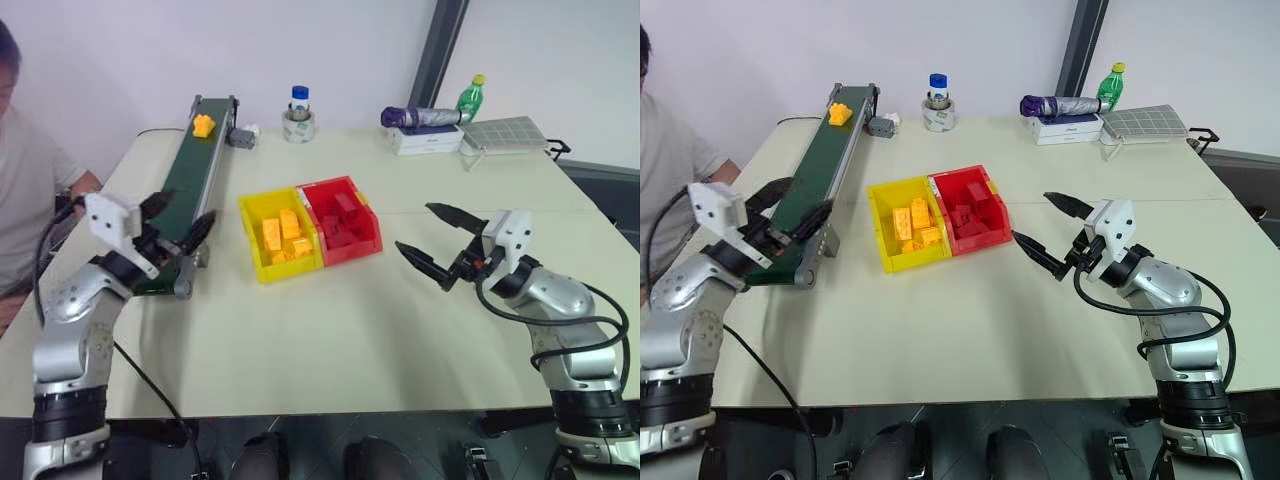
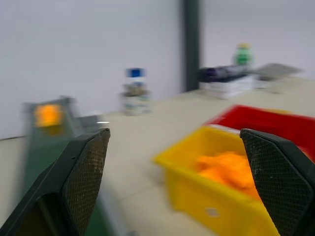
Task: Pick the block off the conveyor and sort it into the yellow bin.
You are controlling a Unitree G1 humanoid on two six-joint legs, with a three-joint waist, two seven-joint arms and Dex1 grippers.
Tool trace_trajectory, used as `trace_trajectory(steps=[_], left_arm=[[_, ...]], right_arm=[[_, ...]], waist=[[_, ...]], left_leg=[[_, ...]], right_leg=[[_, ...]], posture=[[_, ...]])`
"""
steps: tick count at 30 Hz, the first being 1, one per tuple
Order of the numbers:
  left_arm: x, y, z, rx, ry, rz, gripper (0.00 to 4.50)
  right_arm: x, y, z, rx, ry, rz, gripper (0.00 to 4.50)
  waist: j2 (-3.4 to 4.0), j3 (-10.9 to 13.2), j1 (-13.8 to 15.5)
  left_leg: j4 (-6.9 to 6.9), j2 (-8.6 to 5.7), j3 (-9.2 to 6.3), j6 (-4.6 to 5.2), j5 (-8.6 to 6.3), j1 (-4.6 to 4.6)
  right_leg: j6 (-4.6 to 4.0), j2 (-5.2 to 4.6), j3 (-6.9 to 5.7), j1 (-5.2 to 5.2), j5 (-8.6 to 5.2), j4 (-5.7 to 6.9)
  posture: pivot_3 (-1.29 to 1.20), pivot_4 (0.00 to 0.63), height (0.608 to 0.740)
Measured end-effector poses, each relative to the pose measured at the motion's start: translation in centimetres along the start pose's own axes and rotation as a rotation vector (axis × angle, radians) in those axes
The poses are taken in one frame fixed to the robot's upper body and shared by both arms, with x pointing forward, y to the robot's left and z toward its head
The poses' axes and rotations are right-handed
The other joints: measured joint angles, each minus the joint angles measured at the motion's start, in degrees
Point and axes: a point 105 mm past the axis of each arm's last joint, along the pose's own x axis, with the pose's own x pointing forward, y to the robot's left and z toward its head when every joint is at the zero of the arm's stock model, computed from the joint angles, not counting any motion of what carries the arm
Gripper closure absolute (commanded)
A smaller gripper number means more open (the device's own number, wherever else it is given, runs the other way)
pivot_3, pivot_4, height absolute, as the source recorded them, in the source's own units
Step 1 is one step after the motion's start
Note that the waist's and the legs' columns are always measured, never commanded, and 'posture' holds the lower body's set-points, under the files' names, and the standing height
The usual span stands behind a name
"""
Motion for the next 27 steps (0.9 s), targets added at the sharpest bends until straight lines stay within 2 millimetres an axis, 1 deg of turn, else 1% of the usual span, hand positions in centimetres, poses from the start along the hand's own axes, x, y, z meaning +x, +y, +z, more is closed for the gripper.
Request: trace_trajectory(steps=[5, 8, 14, 20, 27], left_arm=[[-2.9, 1.2, -0.4, 0.043, 0.016, 0.178, 0.06], [-3.9, 2.0, -0.8, 0.05, 0.056, 0.255, 0.06], [-4.3, 2.6, -1.2, 0.065, 0.091, 0.328, 0.06], [-3.9, 2.2, -1.3, 0.06, 0.093, 0.309, 0.06], [-3.2, 3.1, -1.5, 0.064, 0.112, 0.297, 0.06]], right_arm=[[0.0, 0.1, 0.0, 0.0, 0.002, 0.009, 0.0], [0.0, 0.1, -0.1, -0.002, 0.004, 0.013, 0.0], [0.0, 0.2, -0.1, -0.004, 0.007, 0.018, 0.0], [0.0, 0.1, -0.2, -0.018, 0.006, 0.02, 0.0], [0.0, 0.1, -0.3, -0.023, 0.014, 0.02, 0.0]], waist=[[0.0, 0.0, 0.06], [0.0, 0.0, 0.17], [0.0, 0.0, 0.06], [0.0, 0.0, 0.04], [0.0, 0.0, 0.03]], left_leg=[[0.01, 0.03, 0.02, 0.0, 0.0, 0.03], [0.02, 0.03, 0.02, -0.01, -0.01, 0.06], [0.02, 0.03, 0.16, -0.01, -0.01, 0.1], [-0.03, 0.05, 0.21, -0.01, -0.01, 0.1], [-0.02, 0.06, 0.26, -0.01, -0.01, 0.1]], right_leg=[[-0.01, 0.0, 0.03, 0.01, 0.0, 0.0], [-0.03, 0.0, 0.04, 0.03, 0.0, 0.0], [-0.12, -0.01, 0.23, -0.01, 0.01, 0.0], [-0.12, -0.01, 0.26, -0.07, 0.01, 0.0], [-0.15, -0.01, 0.31, -0.09, 0.0, 0.0]], posture=[[0.0, 0.15, 0.74], [0.0, 0.15, 0.74], [0.0, 0.15, 0.74], [0.0, 0.15, 0.74], [0.0, 0.15, 0.74]])
